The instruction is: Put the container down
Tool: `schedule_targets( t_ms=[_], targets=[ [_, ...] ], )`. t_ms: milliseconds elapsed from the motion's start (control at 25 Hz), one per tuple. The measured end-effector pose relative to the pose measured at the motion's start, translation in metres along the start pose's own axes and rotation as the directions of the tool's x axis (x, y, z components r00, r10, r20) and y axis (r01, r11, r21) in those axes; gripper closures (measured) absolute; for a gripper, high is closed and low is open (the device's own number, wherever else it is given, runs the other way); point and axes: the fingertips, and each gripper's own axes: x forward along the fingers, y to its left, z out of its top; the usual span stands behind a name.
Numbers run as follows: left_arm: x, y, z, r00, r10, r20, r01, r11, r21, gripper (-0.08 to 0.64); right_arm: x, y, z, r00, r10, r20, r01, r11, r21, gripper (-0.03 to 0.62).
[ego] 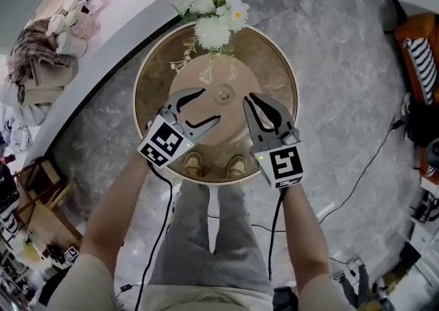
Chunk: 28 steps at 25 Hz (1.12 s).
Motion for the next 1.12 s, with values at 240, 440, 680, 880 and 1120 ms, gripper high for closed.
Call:
schedule_targets(
  t_ms=[240,440,680,880,1120],
  targets=[
    [-0.045,0.002,0.060,0.994,0.092,0.055,-0.090,0.996,-0.026,0.410,-0.039,-0.004,0.053,0.998,-0.056,-0.012,0.056,0.998,-0.014,0.572],
    [-0.097,0.012,0.127,0.964,0.220,0.148,-0.221,0.975,-0.010,0.521,-0.077,-0.004,0.122,0.995,-0.093,0.031,0.093,0.996,-0.004,0.578],
    [-0.156,0.001,0.202,0.933,0.318,0.171,-0.328,0.944,0.031,0.551,-0.126,-0.010,0.208,0.987,-0.130,0.096,0.130,0.991,0.000,0.578],
    [-0.205,-0.013,0.260,0.905,0.372,0.208,-0.386,0.922,0.027,0.552,-0.168,-0.008,0.282,0.979,-0.137,0.153,0.138,0.990,0.008,0.583],
    [-0.268,-0.050,0.331,0.881,0.376,0.286,-0.396,0.918,0.011,0.552,-0.223,0.013,0.355,0.970,-0.121,0.209,0.136,0.989,-0.060,0.583]
  ],
)
